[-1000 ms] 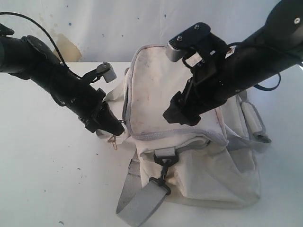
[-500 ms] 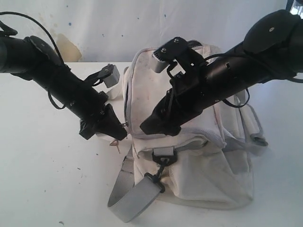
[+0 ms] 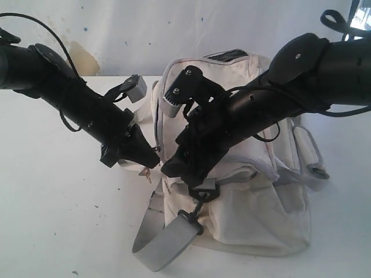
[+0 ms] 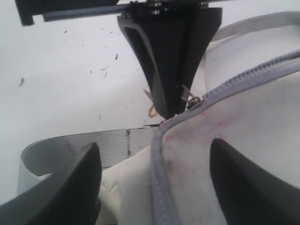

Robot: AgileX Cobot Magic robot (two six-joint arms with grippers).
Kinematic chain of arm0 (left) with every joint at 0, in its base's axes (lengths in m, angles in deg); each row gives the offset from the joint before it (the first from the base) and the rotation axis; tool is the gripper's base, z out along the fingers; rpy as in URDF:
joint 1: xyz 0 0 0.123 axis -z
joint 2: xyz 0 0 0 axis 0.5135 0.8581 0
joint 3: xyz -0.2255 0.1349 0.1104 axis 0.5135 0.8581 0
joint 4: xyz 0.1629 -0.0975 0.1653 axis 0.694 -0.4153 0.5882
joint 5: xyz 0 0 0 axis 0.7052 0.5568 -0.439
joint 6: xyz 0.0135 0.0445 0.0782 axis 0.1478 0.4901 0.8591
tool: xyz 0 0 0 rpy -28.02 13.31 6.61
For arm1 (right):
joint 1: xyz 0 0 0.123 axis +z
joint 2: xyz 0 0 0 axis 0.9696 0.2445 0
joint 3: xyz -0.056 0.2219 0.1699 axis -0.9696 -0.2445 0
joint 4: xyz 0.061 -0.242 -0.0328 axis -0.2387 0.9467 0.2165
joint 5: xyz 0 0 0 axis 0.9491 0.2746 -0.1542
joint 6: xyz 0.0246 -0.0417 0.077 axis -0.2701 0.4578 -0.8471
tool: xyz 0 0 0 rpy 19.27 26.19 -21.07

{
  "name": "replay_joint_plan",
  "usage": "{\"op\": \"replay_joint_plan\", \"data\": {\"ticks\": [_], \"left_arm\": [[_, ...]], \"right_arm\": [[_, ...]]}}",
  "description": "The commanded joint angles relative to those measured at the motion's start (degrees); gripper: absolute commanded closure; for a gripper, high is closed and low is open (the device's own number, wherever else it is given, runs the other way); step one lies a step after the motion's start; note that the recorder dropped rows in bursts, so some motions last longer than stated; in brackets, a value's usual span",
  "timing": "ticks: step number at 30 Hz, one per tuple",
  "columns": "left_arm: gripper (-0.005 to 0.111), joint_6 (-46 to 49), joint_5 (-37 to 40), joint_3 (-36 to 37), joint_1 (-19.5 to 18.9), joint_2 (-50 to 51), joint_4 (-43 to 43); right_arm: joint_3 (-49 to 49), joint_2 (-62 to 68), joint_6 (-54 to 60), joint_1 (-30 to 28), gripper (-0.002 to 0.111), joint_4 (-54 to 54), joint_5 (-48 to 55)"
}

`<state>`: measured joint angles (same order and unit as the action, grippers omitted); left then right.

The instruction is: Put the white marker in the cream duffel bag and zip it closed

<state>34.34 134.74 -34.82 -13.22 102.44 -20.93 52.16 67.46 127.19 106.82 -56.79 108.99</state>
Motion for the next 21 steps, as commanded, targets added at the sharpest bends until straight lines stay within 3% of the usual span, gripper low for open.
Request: {"op": "replay_joint_plan", "data": {"ticks": [1,17,21], "left_arm": [[0.107,-0.6,1.4,0.1,0.2,-0.8,-2.1],[0.107,-0.6,1.4,0.1,0.2,-0.8,-2.1],[0.107,-0.6,1.4,0.1,0.2,-0.8,-2.1]], "right_arm": [[-0.2,0.0,1.6,1.3,0.047,0.1,-4.4],[-0.2,5.1,1.7,1.3,0.048,2.8,-2.9],[-0.2,5.1,-0.4,1.3,0.054,6.6,-3.2]]}}
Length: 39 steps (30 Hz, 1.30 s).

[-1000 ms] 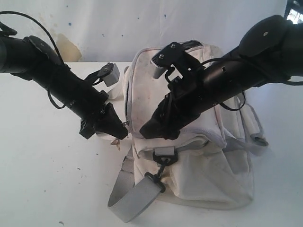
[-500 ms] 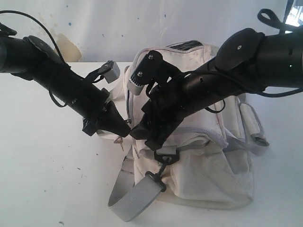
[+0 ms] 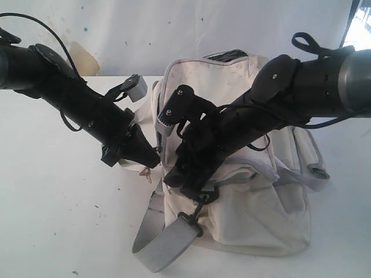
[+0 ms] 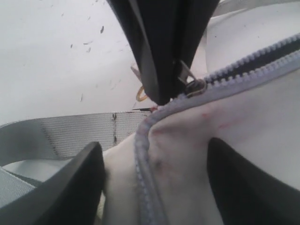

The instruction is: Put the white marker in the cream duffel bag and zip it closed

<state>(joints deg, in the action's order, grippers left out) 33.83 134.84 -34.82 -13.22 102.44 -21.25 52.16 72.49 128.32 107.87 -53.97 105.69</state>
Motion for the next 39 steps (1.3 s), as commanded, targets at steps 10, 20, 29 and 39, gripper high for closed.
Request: {"op": "replay_joint_plan", "data": {"ticks": [10,20,29,39], "left_arm": [[0.107,-0.1,1.3,0.1,0.2,-0.8,-1.7],[0.107,-0.4,1.3,0.1,0.2,-0.8,-1.7],[0.107,-4.6,-0.2,0.1,-1.5,-0.8,-1.5],[0.107,-6.3,-3.9,0.1,-6.0,-0.8,-3.8]], "right_arm": [[-0.2,0.1,-3.4,0.2,0.093,9.2,2.5],[-0.2,-0.7,-4.4,0.2,0.108,15.3,4.5],[-0.2,-1.9,-4.4,0.2,0.108,23.1,8.9],[-0.2,-1.9,-4.4,0.2,0.108,23.1,12.2]]}}
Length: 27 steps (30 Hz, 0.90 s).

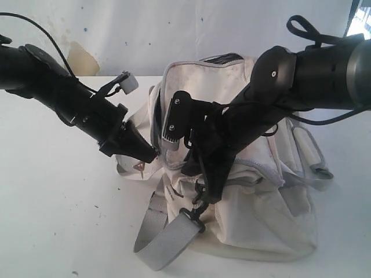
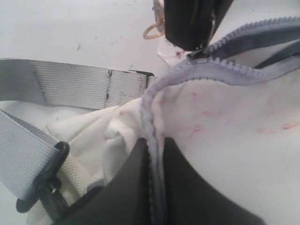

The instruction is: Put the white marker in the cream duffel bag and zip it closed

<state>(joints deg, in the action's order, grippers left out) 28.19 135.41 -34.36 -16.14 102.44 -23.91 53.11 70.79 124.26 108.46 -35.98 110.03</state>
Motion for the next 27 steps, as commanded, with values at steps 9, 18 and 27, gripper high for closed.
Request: {"op": "replay_joint_plan", "data": {"ticks": [9,18,27], "left_arm": [[0.107,0.0,0.7,-0.4,-1.7,-0.8,-4.0],[0.107,-0.2,0.7,-0.4,-0.2,-0.8,-4.0],[0.107,-1.1,0.7,-0.4,0.4,-0.8,-7.1]], "right_arm": [[-1.0,-0.2,-1.9,-0.4,0.106,0.7,2.6],[-1.0,-0.2,-7.9,-0.4,0.052,-1.6,0.1],[-1.0,-4.0,-14.6,0.5,0.048,-5.0,-3.5]]}}
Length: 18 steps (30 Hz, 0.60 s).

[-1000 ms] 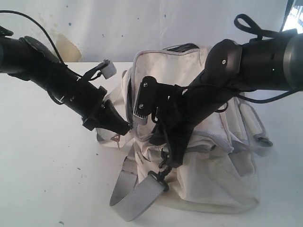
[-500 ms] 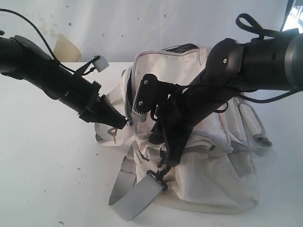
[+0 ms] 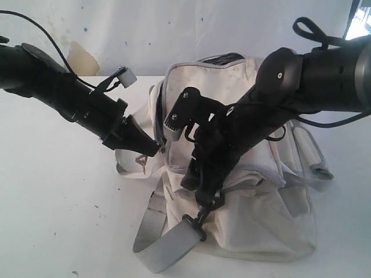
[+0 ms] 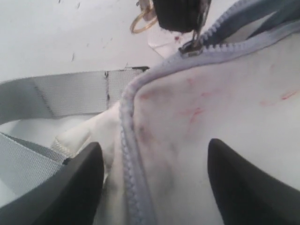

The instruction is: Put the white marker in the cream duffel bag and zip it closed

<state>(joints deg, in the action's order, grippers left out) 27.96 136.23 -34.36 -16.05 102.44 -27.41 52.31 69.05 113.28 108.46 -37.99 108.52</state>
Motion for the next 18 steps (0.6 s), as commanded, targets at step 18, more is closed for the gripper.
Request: {"op": "replay_joint_plan", "data": {"ticks": [18], "left_arm": [[0.107,-4.8,-0.1,-0.4,0.3,-0.8,-7.6]], "right_arm": [[-0.4,-2.3,-4.4,5.1,0.064,0.6,-5.2]]}}
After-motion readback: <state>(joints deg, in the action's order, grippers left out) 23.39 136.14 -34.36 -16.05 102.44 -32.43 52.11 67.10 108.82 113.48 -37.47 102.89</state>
